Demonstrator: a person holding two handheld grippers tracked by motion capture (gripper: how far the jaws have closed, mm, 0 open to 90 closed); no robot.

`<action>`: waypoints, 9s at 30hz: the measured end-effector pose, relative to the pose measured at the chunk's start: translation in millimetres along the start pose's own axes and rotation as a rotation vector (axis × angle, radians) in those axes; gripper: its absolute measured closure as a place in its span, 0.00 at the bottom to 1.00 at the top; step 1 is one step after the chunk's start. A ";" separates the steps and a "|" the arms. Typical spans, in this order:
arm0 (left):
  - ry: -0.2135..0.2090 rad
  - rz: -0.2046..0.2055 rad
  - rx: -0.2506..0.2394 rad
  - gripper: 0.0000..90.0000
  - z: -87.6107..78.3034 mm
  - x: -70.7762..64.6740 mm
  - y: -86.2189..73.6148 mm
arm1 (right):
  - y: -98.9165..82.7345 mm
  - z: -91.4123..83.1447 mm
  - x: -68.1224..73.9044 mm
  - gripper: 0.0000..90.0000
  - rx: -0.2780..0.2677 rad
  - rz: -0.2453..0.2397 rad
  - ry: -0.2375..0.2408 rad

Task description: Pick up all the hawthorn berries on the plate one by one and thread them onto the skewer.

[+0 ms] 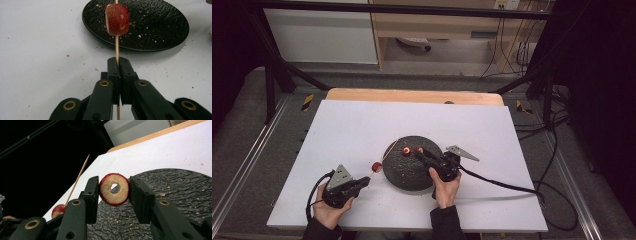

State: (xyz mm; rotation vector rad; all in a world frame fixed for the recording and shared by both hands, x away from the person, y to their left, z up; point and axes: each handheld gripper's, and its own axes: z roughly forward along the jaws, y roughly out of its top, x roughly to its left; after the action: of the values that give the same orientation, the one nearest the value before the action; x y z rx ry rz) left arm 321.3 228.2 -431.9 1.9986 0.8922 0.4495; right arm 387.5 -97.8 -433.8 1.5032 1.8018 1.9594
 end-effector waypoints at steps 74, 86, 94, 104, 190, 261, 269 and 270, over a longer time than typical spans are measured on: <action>-0.060 -0.093 -0.111 0.98 40.4 -58.1 36.2 | 25.1 7.9 -3.0 0.69 -0.386 0.197 0.090; -0.055 -0.107 -0.122 0.98 49.9 -66.4 44.5 | 26.4 4.7 -1.1 0.69 -0.407 0.192 0.091; -0.035 -0.134 -0.136 0.98 51.5 -69.3 43.9 | 25.1 7.7 -2.3 0.69 -0.428 0.213 0.086; -0.027 -0.149 -0.122 0.98 58.2 -74.4 44.3 | 29.4 8.2 -3.5 0.69 -0.441 0.217 0.082; -0.028 -0.058 0.028 0.98 2.2 7.9 10.4 | 14.0 -16.9 -21.2 0.05 0.291 -0.265 -0.099; -0.001 -0.047 0.057 0.98 -12.4 28.4 -10.7 | 40.9 123.5 1.5 0.70 0.798 -0.365 -0.237; 0.000 -0.045 0.056 0.98 -12.0 27.8 -10.8 | 43.8 117.1 8.6 0.70 0.777 -0.343 -0.213; 0.000 -0.044 0.055 0.98 -12.1 27.8 -10.8 | 45.0 115.1 10.6 0.70 0.770 -0.344 -0.207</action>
State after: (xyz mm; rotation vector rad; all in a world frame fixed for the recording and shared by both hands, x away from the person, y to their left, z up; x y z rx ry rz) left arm 328.3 259.5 -435.0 2.0249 0.9561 0.4039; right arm 483.7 -22.7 -412.1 1.3260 2.6375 0.9453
